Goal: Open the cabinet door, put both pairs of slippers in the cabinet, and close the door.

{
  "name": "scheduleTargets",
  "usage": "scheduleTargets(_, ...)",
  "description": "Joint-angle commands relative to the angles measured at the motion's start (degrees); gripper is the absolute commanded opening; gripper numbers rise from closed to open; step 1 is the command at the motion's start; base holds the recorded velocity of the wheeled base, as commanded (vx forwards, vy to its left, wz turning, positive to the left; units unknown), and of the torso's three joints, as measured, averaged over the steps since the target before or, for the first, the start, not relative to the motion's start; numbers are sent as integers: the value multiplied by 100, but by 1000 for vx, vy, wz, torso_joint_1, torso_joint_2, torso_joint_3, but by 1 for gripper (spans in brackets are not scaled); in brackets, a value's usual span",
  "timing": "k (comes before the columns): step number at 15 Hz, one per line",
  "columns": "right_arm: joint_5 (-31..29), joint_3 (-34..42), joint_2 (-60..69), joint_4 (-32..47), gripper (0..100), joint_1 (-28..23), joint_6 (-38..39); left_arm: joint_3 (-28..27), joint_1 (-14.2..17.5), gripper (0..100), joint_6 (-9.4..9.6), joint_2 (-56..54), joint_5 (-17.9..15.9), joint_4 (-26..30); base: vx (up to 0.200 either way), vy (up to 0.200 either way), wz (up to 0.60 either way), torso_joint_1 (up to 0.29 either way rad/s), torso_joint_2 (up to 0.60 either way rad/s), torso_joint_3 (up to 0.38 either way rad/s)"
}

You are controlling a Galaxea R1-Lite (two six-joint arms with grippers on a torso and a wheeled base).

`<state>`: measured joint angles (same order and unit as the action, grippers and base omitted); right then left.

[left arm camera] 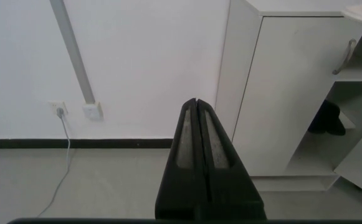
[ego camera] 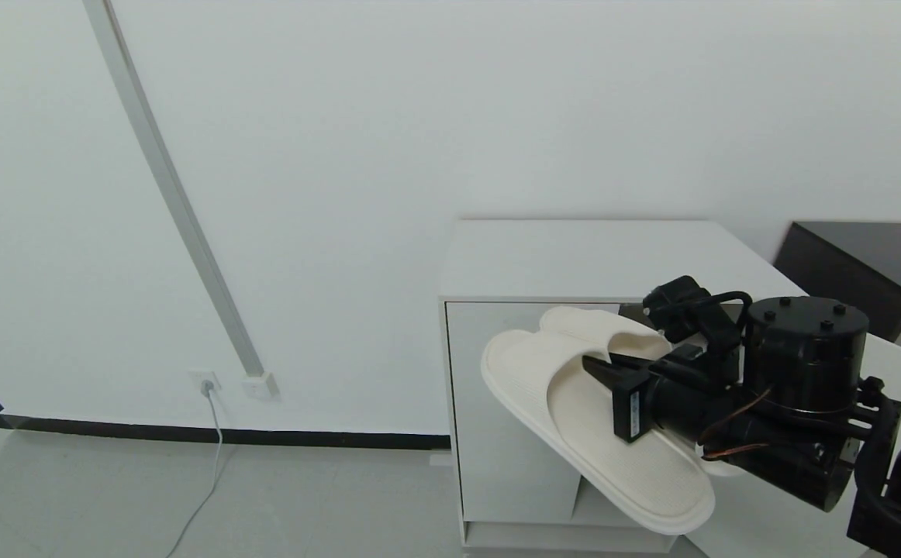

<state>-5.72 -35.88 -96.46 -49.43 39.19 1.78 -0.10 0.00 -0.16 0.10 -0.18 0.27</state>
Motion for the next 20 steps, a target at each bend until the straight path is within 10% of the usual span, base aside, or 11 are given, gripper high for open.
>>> scheduleTargets(1,9,63,-39,-49,0,1,-11,1,0,0,-2,-1,1,0,0,0,0,0,0,0)
scheduleTargets(20,-26,257,-22,-374,0,1,-20,1,0,0,-2,-1,1,0,0,-179,0,2,2,2)
